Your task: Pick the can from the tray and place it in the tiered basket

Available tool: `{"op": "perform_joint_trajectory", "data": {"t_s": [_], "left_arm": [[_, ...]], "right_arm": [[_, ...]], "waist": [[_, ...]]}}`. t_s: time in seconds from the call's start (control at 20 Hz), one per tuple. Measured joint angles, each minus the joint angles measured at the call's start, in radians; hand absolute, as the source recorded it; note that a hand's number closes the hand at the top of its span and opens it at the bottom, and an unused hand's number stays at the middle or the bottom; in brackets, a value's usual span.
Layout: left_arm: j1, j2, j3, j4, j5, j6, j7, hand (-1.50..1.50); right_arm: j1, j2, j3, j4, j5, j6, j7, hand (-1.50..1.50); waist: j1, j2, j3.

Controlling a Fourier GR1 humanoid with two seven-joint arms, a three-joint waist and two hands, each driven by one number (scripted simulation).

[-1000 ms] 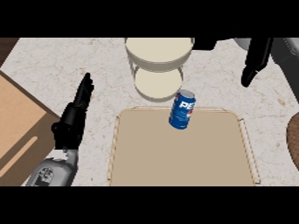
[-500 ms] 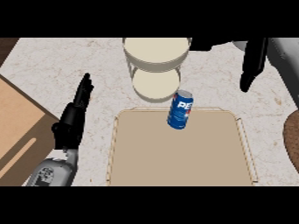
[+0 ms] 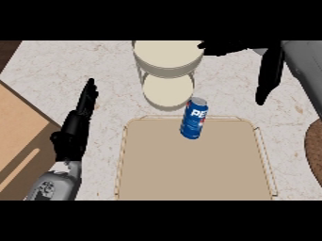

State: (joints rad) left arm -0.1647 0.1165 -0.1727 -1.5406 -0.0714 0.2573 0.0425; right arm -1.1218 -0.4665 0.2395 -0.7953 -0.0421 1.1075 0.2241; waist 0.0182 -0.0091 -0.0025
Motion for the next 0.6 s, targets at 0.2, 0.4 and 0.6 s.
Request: {"op": "perform_joint_trajectory", "data": {"t_s": [0.2,0.4,0.6], "left_arm": [[0.002,-0.009,0.001,0.008,-0.01,0.003,-0.004,0.0],[-0.01,-0.016,0.004,0.004,-0.015,-0.001,0.01,0.0],[-0.007,-0.014,0.011,0.005,-0.014,-0.009,0.007,0.0]], "right_arm": [[0.044,-0.004,0.021,-0.068,0.088,-0.023,-0.087,-1.5],[0.046,-0.011,0.031,-0.066,0.171,-0.052,-0.174,-1.5],[0.06,0.002,0.029,-0.073,0.21,-0.085,-0.194,-1.5]], "waist": [[-0.001,0.0,0.001],[0.003,-0.002,0.001],[-0.001,-0.012,0.001]]}}
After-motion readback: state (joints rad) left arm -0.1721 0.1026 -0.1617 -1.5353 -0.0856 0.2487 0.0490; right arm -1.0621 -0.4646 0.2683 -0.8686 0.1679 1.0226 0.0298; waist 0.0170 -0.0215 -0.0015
